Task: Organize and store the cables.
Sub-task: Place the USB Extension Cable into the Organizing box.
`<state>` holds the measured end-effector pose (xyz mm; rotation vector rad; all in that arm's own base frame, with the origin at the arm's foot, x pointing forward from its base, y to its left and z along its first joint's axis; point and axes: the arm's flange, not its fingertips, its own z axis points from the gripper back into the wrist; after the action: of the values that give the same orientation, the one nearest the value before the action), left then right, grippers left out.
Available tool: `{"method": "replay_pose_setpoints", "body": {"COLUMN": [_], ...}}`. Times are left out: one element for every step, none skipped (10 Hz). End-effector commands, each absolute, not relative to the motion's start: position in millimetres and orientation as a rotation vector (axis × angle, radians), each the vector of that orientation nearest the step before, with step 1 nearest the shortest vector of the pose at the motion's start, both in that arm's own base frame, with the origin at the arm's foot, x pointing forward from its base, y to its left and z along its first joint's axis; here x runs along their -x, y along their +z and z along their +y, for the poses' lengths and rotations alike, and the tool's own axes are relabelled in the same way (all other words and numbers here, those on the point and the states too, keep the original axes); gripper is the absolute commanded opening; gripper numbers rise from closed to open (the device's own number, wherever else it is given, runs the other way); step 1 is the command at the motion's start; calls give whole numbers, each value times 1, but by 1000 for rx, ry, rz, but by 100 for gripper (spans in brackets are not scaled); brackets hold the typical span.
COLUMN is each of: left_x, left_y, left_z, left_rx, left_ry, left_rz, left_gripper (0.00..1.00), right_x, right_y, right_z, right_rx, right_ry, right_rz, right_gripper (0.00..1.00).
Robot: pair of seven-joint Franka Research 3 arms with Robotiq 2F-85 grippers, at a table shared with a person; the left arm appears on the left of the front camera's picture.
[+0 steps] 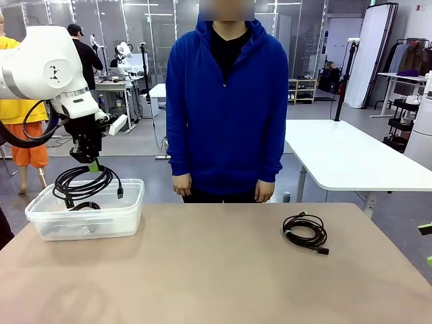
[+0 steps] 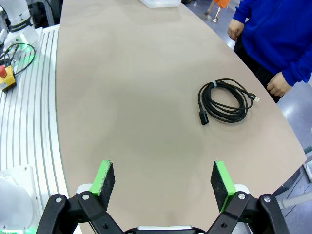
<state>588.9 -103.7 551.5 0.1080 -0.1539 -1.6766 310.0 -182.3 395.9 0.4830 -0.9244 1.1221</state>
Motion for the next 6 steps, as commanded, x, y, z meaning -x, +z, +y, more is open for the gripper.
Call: {"method": "replay_pose_setpoints", "body": {"left_x": [-589, -589, -592, -604, -614, -624], "left_y": [552, 551, 553, 548, 544, 541], "left_z": [-102, -104, -96, -82, -70, -58], "left_rx": [-114, -108, -209, -314, -282, -272], "left_ry": [-1677, -1677, -1740, -1748, -1724, -1694], "left_rz": [-152, -154, -167, -126, -120, -121], "left_gripper": [13, 13, 13, 13, 13, 13], "right_x": [-313, -313, -313, -313, -313, -313], "right_y": [397, 397, 397, 397, 397, 397], "right_z": [-183, -183, -183, -183, -183, -183], "right_rx": [-487, -487, -487, -487, -487, -487], "right_ry": [1117, 1117, 1117, 1117, 1117, 1117], "right_rz": [-938, -938, -938, -938, -938, -938], "right_gripper": [100, 100, 100, 100, 100, 100]}}
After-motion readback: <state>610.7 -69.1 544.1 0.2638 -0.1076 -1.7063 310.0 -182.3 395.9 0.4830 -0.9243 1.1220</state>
